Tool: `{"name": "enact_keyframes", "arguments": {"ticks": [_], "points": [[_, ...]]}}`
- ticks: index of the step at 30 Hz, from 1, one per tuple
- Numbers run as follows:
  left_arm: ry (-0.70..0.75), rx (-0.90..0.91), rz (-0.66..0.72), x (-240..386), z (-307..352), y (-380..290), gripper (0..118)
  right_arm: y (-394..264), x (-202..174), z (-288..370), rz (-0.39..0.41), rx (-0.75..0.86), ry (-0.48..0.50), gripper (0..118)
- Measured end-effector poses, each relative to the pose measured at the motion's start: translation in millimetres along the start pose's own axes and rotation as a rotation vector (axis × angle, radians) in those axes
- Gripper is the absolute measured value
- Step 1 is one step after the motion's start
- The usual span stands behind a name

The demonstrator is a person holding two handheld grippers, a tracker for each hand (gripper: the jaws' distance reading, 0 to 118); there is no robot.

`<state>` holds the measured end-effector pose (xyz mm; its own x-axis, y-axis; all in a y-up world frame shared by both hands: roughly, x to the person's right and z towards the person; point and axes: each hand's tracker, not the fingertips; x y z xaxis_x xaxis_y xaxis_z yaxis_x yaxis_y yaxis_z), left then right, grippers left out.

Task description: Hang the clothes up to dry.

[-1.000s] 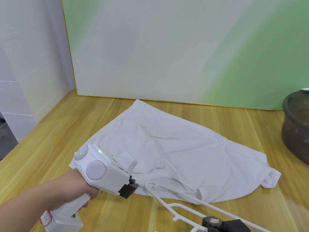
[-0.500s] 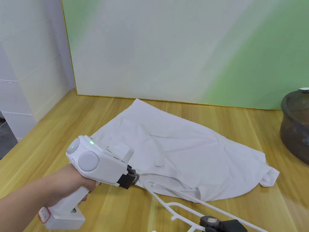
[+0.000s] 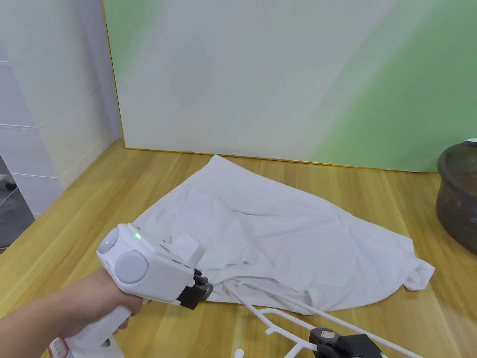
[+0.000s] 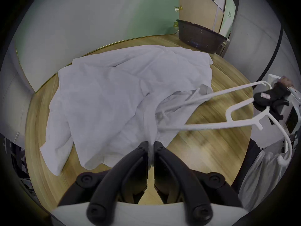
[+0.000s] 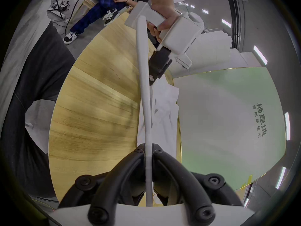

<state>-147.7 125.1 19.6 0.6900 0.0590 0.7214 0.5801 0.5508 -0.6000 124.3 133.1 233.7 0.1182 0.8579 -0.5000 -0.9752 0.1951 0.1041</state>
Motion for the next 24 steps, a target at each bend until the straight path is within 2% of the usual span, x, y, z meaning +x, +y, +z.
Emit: {"name": "enact_keyframes", "arguments": {"ticks": [7, 15, 24], "points": [[-0.020, 0.010, -0.001, 15.8, 16.0, -26.6, 7, 0.3, 0.3, 2.3, 0.005, 0.015, -0.011, 6], [-0.023, 0.029, 0.013, 15.9, 15.7, -22.5, 7, 3.2, -1.1, 4.0, 0.016, 0.020, -0.017, 6], [-0.038, 0.067, 0.021, 19.7, 23.3, -15.7, 7, 9.3, 35.4, 18.3, 0.002, 0.047, -0.085, 6]]}}
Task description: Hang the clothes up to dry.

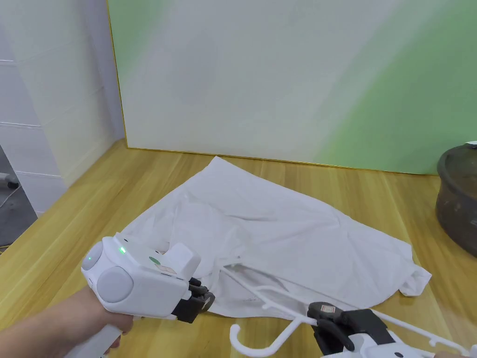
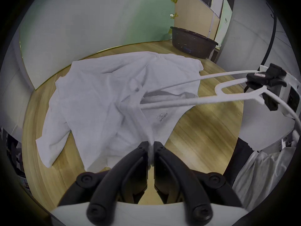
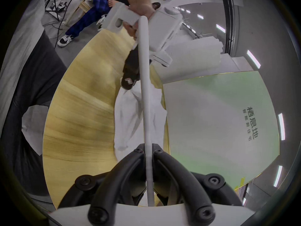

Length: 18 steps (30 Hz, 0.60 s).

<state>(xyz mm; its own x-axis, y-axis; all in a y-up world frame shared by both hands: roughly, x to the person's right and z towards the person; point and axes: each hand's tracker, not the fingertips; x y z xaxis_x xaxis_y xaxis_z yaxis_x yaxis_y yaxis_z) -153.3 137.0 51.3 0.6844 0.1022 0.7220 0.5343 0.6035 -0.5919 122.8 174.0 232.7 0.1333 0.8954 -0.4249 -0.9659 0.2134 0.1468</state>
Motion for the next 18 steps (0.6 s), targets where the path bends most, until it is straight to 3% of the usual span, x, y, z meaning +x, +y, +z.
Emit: {"name": "enact_keyframes", "arguments": {"ticks": [7, 11, 15, 16, 18], "points": [[-0.004, 0.016, 0.010, -2.3, 5.2, 1.7, 7, -1.6, 2.9, -3.5, -0.021, 0.004, 0.013, 6], [-0.007, 0.023, 0.014, -2.4, 9.0, 2.2, 7, -10.8, 20.1, -9.8, -0.295, 0.022, 0.135, 6], [-0.015, 0.026, 0.004, 1.9, 12.7, 4.2, 7, -37.0, 46.9, -26.1, -0.727, 0.031, 0.389, 6], [-0.013, 0.029, -0.001, 3.7, 13.5, 4.9, 7, -46.5, 51.6, -30.2, -0.831, 0.042, 0.413, 6], [-0.001, 0.033, -0.011, 4.7, 14.8, 6.7, 7, -61.5, 57.7, -37.8, -0.963, 0.041, 0.505, 6]]}}
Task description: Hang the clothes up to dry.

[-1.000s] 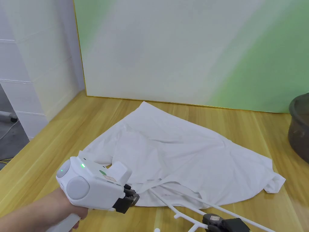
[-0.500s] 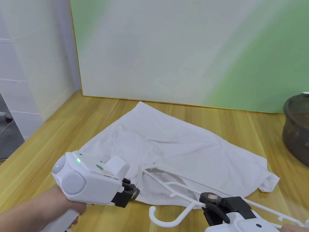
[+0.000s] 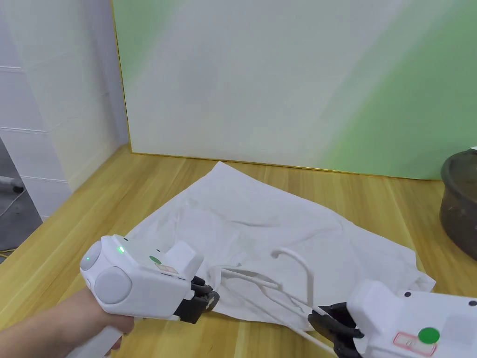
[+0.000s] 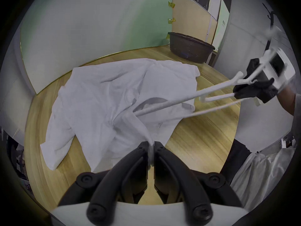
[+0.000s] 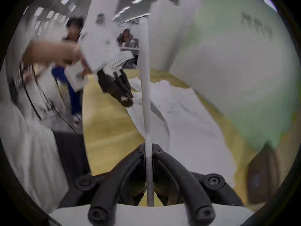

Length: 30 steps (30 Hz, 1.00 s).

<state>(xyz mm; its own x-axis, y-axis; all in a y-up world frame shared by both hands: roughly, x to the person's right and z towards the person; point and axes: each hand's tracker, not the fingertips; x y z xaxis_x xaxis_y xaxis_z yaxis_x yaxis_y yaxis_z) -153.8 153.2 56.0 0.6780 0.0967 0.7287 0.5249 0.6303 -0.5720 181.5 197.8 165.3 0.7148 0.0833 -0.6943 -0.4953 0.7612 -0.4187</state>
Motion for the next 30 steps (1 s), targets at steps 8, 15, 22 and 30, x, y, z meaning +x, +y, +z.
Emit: {"name": "enact_keyframes", "arguments": {"ticks": [8, 15, 22, 30], "points": [[-0.019, 0.009, -0.003, 3.5, 1.8, 3.5, 7, -3.5, 9.2, -6.7, -0.059, 0.003, 0.032, 6], [-0.033, 0.034, 0.003, 7.9, 6.8, 10.1, 7, 3.9, 14.6, -22.0, -0.054, 0.001, 0.053, 6], [-0.053, 0.057, 0.028, 10.8, 12.1, 14.9, 7, 16.2, 20.0, -54.8, -0.066, 0.033, 0.093, 6], [-0.103, 0.079, 0.033, 18.9, 20.4, 20.8, 7, 26.6, 21.9, -100.2, -0.102, 0.056, 0.129, 6]]}}
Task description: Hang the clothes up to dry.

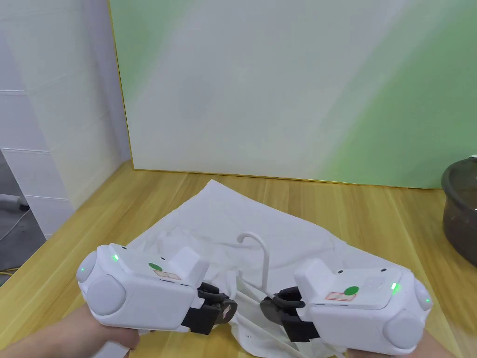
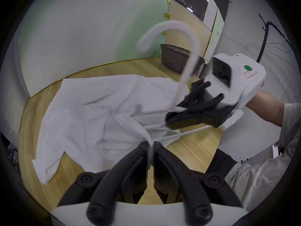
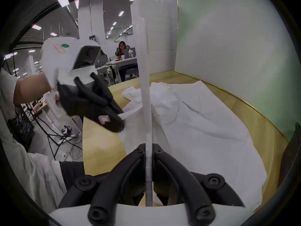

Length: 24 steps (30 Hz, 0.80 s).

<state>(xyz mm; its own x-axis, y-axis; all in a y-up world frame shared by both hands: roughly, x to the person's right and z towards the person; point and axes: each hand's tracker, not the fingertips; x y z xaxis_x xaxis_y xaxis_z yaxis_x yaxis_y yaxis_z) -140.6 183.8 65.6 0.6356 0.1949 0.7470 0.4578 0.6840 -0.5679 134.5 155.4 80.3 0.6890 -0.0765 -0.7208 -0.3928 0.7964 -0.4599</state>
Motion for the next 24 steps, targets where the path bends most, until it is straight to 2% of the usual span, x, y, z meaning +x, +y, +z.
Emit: {"name": "enact_keyframes", "arguments": {"ticks": [7, 12, 16, 20, 24], "points": [[0.016, 0.016, 0.003, 0.0, 1.8, 1.1, 7, 2.0, -1.6, -19.8, -0.025, 0.034, 0.012, 6], [0.016, 0.073, 0.084, -12.3, 12.8, 6.3, 7, -1.8, -1.3, -11.8, -0.025, 0.042, 0.005, 6], [-0.026, 0.177, 0.163, -23.0, 30.3, 24.2, 7, -2.8, -7.2, -6.0, -0.002, 0.060, -0.003, 6], [-0.051, 0.205, 0.181, -29.5, 40.8, 40.6, 7, -1.3, -14.6, 2.8, 0.045, 0.090, -0.024, 6], [-0.086, 0.229, 0.160, -21.7, 50.1, 50.0, 7, 6.7, -15.0, 5.5, 0.037, 0.111, -0.022, 6]]}}
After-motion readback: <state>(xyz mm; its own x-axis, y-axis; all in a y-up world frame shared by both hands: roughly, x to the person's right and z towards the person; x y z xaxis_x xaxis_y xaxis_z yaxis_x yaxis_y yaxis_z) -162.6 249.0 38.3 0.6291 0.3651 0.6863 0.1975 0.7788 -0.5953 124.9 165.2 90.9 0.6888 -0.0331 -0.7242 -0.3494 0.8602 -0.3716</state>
